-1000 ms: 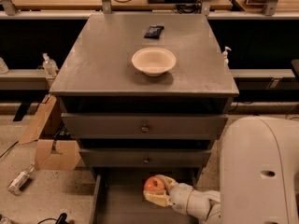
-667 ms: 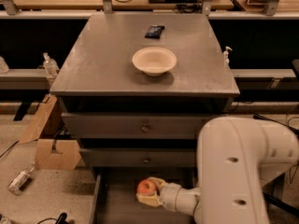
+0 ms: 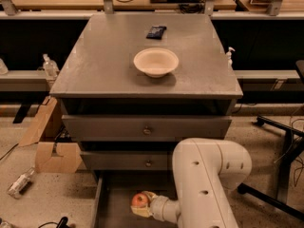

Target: Place apple into bottom drawer

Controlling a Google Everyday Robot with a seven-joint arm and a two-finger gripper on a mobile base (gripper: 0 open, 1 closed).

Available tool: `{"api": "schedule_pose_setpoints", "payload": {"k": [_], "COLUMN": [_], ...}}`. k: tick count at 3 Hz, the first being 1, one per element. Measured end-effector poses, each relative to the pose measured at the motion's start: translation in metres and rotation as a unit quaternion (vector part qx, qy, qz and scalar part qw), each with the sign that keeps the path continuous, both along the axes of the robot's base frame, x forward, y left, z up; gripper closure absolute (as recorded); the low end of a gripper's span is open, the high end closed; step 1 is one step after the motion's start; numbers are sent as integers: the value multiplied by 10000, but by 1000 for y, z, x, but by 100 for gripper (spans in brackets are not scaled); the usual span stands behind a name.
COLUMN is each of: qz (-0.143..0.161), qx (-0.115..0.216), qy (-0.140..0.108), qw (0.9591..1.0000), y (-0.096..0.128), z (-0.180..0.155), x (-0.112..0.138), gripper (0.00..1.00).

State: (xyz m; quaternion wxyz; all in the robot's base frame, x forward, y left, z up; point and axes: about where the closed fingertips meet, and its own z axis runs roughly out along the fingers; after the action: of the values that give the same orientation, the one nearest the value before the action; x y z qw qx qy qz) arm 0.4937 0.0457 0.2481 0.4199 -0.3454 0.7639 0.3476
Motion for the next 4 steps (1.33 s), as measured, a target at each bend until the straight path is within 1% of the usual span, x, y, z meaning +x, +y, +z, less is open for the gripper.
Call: {"api": "schedule_pose_setpoints", "payload": {"k": [1,2,3,4], "qz": [-286,-540,-571,-549], "qx": [-5,-197,-259,-226], "qy": [70,29,-33,-18], "qw": [9996,9983,9980,9982], "y": [4,10,8,10], "z": [-55,-88,-89,-87], "x": [3,8,11,11], "gripper": [100,100,82,59]}}
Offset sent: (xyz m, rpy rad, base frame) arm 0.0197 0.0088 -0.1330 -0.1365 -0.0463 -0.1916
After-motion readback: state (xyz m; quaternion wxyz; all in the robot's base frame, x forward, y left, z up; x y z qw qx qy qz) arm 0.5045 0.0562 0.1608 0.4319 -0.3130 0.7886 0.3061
